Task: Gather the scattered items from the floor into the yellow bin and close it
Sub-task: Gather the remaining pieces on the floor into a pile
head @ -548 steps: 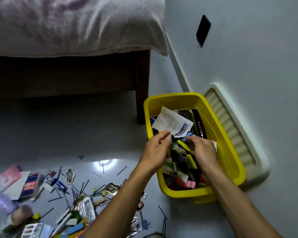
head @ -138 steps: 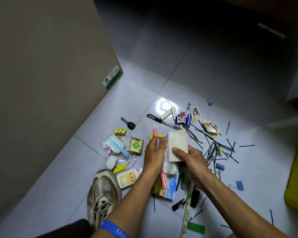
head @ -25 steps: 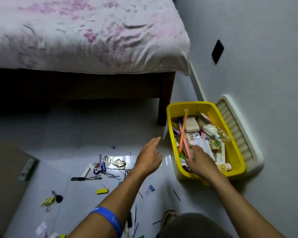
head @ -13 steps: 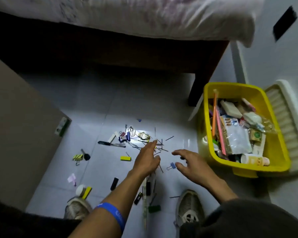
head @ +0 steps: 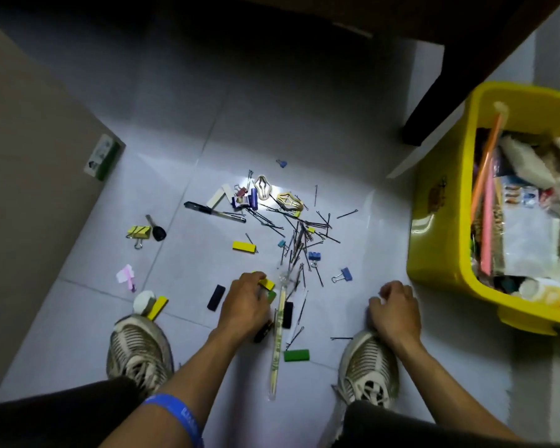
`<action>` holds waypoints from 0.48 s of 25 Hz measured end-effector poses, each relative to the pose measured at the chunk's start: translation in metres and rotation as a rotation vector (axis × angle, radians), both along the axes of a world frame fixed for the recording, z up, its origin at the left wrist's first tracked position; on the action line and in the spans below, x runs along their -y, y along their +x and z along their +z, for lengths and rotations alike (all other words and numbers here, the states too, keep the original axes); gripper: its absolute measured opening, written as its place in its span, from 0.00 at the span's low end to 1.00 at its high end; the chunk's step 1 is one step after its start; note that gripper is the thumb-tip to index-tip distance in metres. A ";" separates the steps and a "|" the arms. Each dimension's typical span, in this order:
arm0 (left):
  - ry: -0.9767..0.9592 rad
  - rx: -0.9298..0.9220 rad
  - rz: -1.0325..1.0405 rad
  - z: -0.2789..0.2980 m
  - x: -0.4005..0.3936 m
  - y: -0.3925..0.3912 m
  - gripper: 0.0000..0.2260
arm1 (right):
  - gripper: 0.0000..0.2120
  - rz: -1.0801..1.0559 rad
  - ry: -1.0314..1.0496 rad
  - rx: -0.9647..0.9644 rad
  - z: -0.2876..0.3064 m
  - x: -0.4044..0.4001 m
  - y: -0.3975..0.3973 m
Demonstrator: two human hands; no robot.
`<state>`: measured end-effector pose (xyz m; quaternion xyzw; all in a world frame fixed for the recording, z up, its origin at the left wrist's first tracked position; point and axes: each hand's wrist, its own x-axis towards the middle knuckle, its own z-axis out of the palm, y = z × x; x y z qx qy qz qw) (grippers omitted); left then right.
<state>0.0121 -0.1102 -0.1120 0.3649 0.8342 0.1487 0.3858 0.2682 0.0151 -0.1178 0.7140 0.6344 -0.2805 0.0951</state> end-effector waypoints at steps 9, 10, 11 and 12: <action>0.007 -0.016 -0.010 -0.005 -0.013 0.013 0.16 | 0.25 0.229 -0.100 0.059 0.003 0.025 0.008; 0.002 -0.023 -0.017 -0.003 -0.014 0.014 0.15 | 0.25 0.305 -0.085 0.079 0.002 0.023 0.003; 0.003 -0.035 -0.031 -0.002 -0.013 0.015 0.15 | 0.25 0.392 -0.088 0.082 0.002 0.019 -0.006; 0.008 -0.053 -0.049 0.000 -0.012 0.017 0.14 | 0.26 0.480 -0.104 0.054 0.002 0.014 -0.016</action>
